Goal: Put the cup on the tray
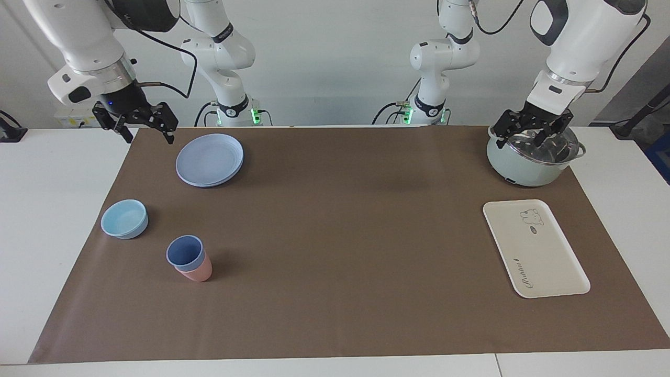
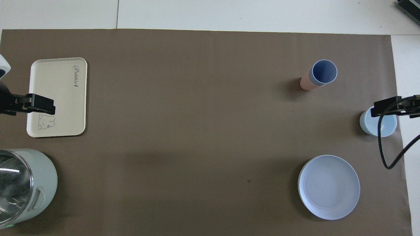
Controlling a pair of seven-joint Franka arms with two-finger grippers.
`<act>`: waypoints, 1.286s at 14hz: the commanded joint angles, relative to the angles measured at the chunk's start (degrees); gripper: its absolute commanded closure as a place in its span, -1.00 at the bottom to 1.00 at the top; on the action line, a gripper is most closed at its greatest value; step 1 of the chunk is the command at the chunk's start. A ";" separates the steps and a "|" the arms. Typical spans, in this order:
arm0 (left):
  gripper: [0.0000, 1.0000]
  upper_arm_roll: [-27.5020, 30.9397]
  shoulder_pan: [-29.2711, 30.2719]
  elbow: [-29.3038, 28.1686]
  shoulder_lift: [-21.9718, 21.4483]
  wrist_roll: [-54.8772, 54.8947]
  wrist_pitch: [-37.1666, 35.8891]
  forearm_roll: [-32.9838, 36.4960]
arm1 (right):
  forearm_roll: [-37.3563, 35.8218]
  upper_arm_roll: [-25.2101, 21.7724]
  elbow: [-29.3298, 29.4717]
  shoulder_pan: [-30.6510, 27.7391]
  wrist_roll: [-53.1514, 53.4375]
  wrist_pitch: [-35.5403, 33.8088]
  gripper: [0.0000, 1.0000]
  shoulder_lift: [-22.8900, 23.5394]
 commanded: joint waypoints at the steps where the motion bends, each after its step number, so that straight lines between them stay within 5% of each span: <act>1: -1.00 -0.18 0.57 -1.95 -1.77 0.81 0.46 -0.85 | 0.91 0.38 -1.02 -0.31 1.05 1.02 -1.00 -0.52; 10: -1.00 -0.18 0.57 -1.95 -1.77 0.81 0.46 -0.85 | 0.91 0.38 -3.38 -0.40 -1.75 3.20 -1.00 -1.31; 15: -1.00 -0.18 0.57 -1.95 -1.77 0.81 0.46 -0.85 | 1.69 -0.15 -12.69 -1.97 -21.41 18.75 -1.00 -3.86; 18: -1.00 -0.18 0.57 -1.95 -1.77 0.81 0.46 -0.85 | 9.32 -0.24 -17.09 -5.39 -37.82 25.79 -1.00 -3.08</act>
